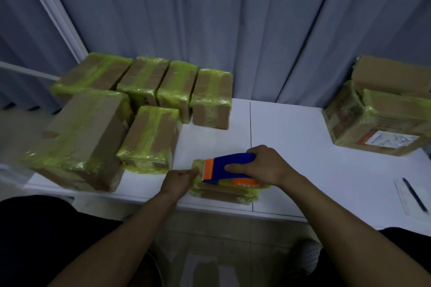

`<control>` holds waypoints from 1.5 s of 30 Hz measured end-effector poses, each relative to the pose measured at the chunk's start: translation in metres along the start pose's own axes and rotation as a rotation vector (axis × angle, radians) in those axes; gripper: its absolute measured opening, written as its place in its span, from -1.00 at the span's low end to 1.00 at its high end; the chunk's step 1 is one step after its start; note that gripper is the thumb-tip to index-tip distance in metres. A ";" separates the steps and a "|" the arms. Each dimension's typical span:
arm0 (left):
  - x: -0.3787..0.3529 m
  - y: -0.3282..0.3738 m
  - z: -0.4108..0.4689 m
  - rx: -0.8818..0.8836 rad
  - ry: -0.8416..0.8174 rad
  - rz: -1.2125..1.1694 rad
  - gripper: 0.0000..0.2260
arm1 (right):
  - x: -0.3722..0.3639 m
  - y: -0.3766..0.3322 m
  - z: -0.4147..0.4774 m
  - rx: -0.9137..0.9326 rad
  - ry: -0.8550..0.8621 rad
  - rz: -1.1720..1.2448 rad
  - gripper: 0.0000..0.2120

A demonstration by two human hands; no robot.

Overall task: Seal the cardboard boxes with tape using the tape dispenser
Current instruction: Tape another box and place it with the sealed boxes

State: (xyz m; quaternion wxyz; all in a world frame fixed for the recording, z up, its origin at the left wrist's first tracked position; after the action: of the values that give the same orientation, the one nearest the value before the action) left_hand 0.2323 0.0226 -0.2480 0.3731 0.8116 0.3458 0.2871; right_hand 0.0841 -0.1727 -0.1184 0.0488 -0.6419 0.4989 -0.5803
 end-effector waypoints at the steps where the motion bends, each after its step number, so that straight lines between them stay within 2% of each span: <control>1: -0.001 0.000 0.001 0.004 -0.001 -0.005 -0.69 | 0.005 0.000 -0.001 -0.010 0.011 -0.015 -0.49; 6: 0.001 0.002 0.002 -0.051 0.075 0.039 -0.69 | 0.033 0.012 -0.013 -0.064 0.015 -0.098 -0.50; 13: -0.006 0.014 -0.007 -0.132 0.065 0.121 -0.68 | 0.014 0.028 -0.006 -0.098 0.003 -0.269 -0.37; 15: -0.009 0.015 -0.009 -0.204 0.046 0.195 -0.59 | 0.013 0.027 -0.002 -0.104 -0.007 -0.254 -0.38; 17: -0.005 0.021 -0.017 -0.346 0.103 0.349 -0.50 | 0.013 0.026 -0.001 -0.110 -0.022 -0.233 -0.39; 18: -0.005 0.031 -0.025 -0.511 0.132 0.451 -0.52 | 0.013 0.026 0.000 -0.111 -0.029 -0.221 -0.41; 20: -0.024 0.048 -0.047 -0.899 0.054 0.739 -0.57 | 0.012 0.025 0.002 -0.112 -0.040 -0.204 -0.44; 21: -0.035 0.047 -0.056 -1.009 -0.019 0.890 -0.54 | 0.013 0.025 0.003 -0.114 -0.044 -0.198 -0.44; 22: -0.041 0.040 -0.056 -1.038 -0.075 1.018 -0.48 | 0.013 0.025 0.004 -0.118 -0.046 -0.193 -0.43; 25: -0.028 0.032 -0.042 -0.939 -0.060 1.173 -0.38 | 0.010 0.022 0.004 -0.117 -0.060 -0.176 -0.40; 29: -0.005 0.039 -0.032 -0.869 -0.006 1.303 -0.34 | -0.020 0.005 0.004 -0.075 -0.154 -0.135 -0.21; 31: -0.001 0.038 -0.028 -0.825 -0.044 1.312 -0.29 | -0.030 -0.005 0.005 -0.034 -0.166 -0.108 -0.29; 35: -0.002 0.033 -0.033 -0.831 -0.160 1.084 -0.26 | -0.024 -0.011 0.005 -0.011 -0.099 -0.013 -0.48; 40: -0.009 0.030 -0.037 -0.818 -0.031 1.065 -0.10 | -0.019 -0.007 -0.002 -0.006 -0.036 0.039 -0.45; 45: -0.010 0.034 -0.041 -0.816 -0.008 1.147 -0.12 | -0.014 -0.003 -0.009 -0.018 -0.032 0.106 -0.51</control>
State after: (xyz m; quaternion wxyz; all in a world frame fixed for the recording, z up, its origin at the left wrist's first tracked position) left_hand 0.2081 0.0150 -0.2001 0.4388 0.6622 -0.2736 0.5423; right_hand 0.0806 -0.1568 -0.1232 0.0817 -0.6242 0.5366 -0.5619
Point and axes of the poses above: each hand's wrist, its own z-axis towards the middle knuckle, its own x-axis out of the back of the hand, y = z × x, the point moved 9 cm from there along z, towards the middle knuckle, and after that the axes turned 2 degrees about -z, right-handed, at the moved point
